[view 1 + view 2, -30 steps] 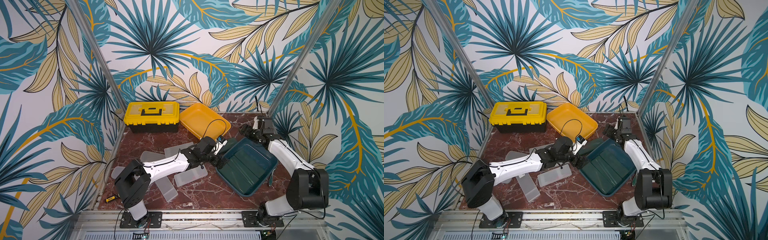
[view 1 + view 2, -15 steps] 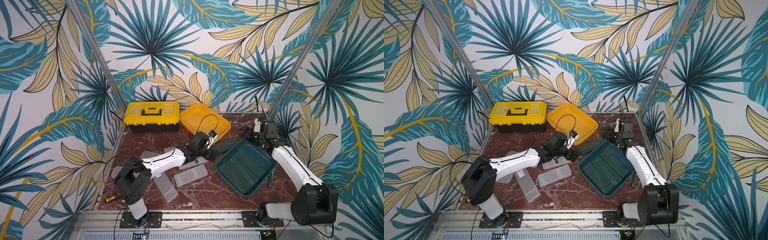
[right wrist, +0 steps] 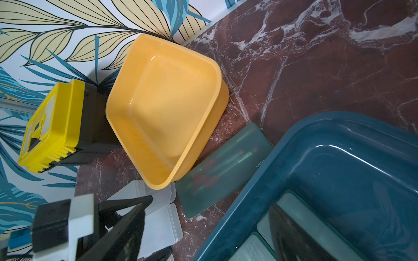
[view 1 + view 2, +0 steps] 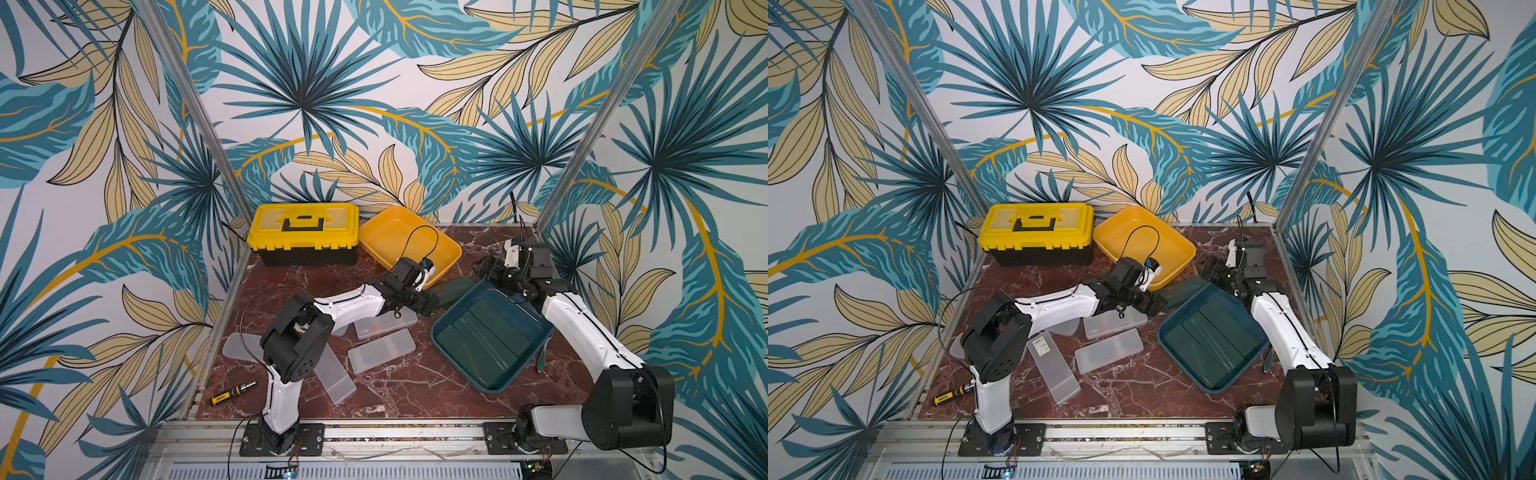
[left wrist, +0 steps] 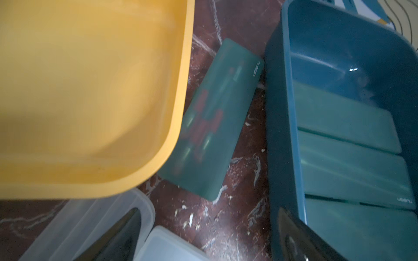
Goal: Place the pencil cases by color into the storage box
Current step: Pick up the pencil case from the center of the board.
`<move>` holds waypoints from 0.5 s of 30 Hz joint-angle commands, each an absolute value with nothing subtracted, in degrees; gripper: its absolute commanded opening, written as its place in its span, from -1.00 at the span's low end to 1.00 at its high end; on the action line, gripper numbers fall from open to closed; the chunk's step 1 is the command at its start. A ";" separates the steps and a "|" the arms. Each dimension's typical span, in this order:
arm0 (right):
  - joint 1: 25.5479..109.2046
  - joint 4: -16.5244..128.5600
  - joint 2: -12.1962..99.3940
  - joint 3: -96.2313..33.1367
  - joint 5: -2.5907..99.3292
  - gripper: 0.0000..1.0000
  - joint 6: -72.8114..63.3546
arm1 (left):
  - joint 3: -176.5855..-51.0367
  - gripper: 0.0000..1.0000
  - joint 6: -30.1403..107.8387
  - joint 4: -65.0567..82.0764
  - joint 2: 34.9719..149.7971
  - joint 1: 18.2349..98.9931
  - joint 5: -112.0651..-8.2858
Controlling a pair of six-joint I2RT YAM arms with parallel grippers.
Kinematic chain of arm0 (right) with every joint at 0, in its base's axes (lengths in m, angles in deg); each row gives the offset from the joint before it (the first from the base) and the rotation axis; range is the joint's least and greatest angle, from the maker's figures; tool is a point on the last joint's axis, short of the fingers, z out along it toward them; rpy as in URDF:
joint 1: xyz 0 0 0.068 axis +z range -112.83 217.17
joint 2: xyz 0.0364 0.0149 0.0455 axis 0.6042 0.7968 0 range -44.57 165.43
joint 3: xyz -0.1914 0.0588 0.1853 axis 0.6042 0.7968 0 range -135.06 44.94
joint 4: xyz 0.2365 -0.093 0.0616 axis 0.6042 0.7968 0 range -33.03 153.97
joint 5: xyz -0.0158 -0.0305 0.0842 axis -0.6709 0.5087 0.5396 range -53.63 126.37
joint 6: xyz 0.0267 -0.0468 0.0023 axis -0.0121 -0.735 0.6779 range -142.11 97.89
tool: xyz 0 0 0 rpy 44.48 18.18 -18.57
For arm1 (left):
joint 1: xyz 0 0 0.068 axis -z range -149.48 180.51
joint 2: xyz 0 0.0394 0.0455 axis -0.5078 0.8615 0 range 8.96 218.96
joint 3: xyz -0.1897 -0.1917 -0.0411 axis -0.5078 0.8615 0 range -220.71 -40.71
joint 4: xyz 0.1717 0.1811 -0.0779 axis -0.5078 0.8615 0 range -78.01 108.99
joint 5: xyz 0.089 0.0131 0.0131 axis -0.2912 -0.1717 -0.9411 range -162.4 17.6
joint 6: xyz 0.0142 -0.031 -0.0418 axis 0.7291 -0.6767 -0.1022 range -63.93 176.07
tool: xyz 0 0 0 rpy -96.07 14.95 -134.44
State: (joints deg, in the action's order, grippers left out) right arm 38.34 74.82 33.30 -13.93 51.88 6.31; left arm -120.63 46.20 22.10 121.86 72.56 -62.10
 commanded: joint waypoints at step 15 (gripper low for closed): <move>38.60 75.42 27.97 -9.58 51.49 0.72 2.42 | -146.86 0.89 51.99 21.84 140.29 72.09 -56.55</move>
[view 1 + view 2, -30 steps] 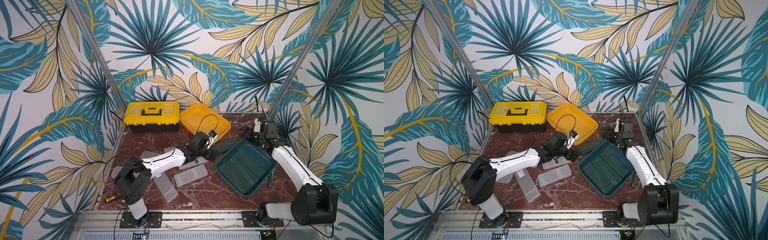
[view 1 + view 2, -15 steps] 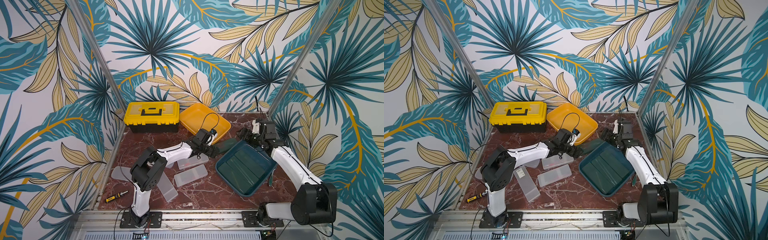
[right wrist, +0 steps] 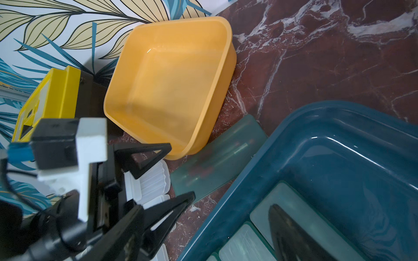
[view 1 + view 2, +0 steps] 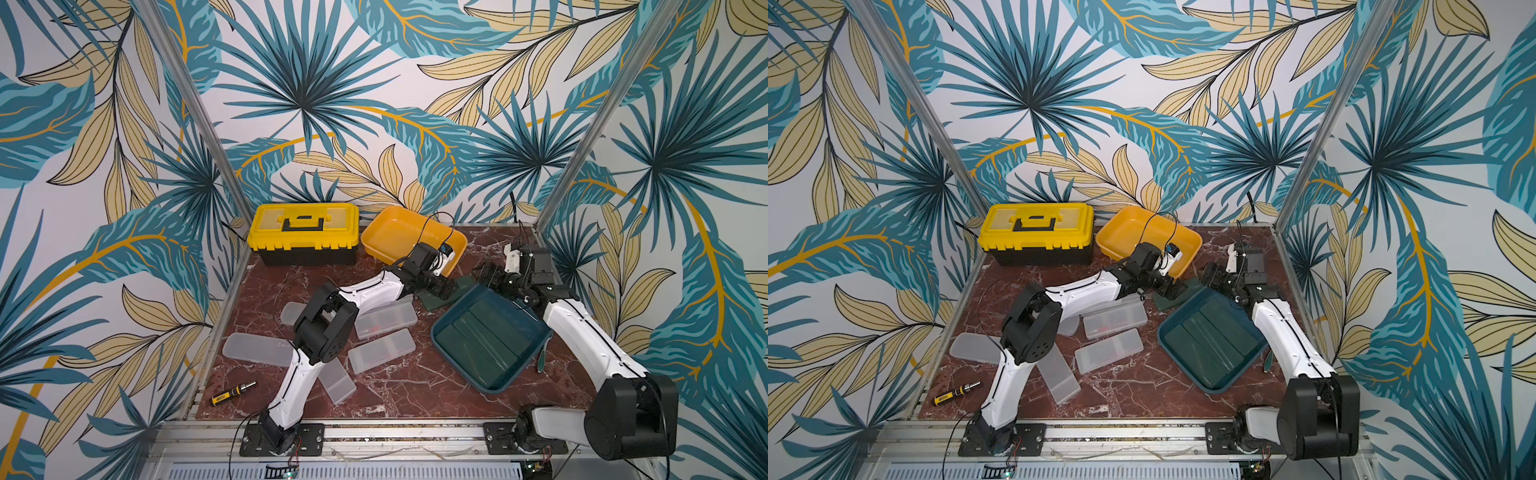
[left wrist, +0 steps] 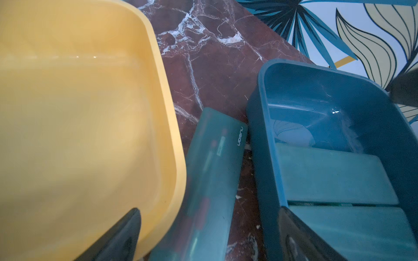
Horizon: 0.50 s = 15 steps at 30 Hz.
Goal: Place the pencil cases by color into the storage box
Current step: Pick up the pencil case from the center of the board.
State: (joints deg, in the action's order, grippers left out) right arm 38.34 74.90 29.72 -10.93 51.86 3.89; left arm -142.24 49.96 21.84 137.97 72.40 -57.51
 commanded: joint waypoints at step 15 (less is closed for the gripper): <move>38.58 76.14 24.95 -9.02 49.96 0.73 2.24 | -138.88 0.91 62.39 21.92 126.11 72.14 -55.77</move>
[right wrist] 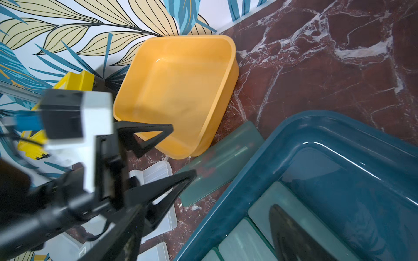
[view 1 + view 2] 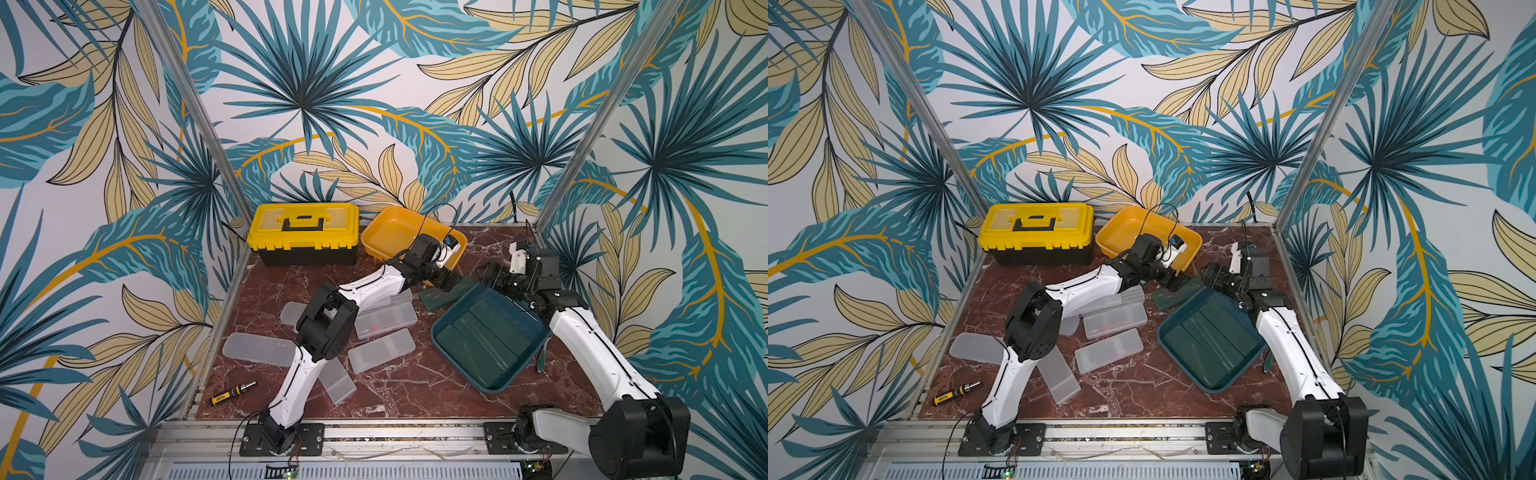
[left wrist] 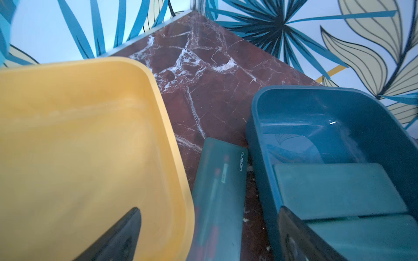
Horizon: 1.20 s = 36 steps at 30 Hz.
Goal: Place the pencil cases by color into the storage box
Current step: Pick up the pencil case from the center of the board.
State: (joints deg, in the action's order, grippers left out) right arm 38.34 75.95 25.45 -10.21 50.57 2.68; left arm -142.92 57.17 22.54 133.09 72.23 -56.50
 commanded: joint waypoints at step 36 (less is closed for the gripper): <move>38.65 74.18 21.89 -4.90 51.75 0.73 1.68 | -118.20 0.89 69.14 17.17 125.20 72.03 -63.43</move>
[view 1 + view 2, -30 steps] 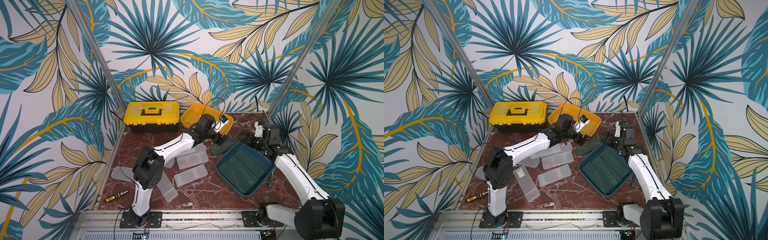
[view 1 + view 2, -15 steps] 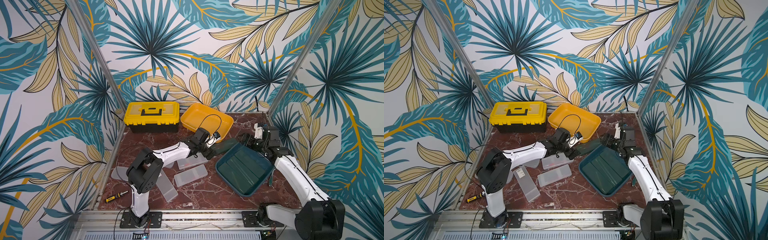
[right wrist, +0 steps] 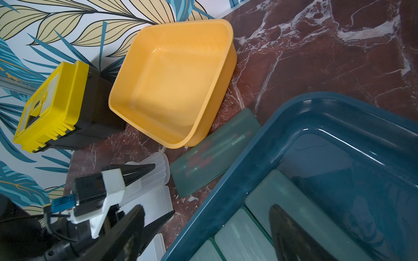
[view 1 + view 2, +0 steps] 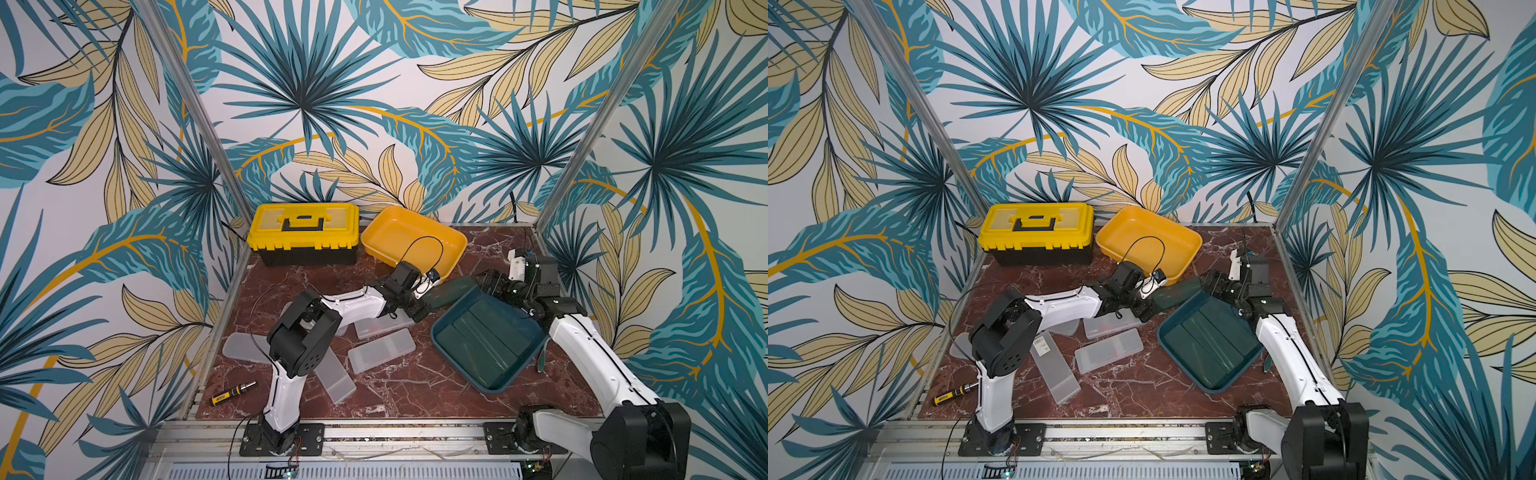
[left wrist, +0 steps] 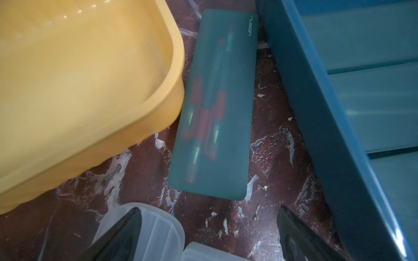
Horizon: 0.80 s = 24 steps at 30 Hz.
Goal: Place the pencil cases by color into the storage box
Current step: Pick up the pencil case from the center of the board.
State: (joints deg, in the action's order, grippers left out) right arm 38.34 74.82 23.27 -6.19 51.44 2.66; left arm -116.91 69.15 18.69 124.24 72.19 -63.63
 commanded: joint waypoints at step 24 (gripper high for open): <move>38.60 73.35 21.18 -4.19 51.97 0.73 0.86 | -126.30 0.83 66.99 17.35 133.23 72.00 -60.50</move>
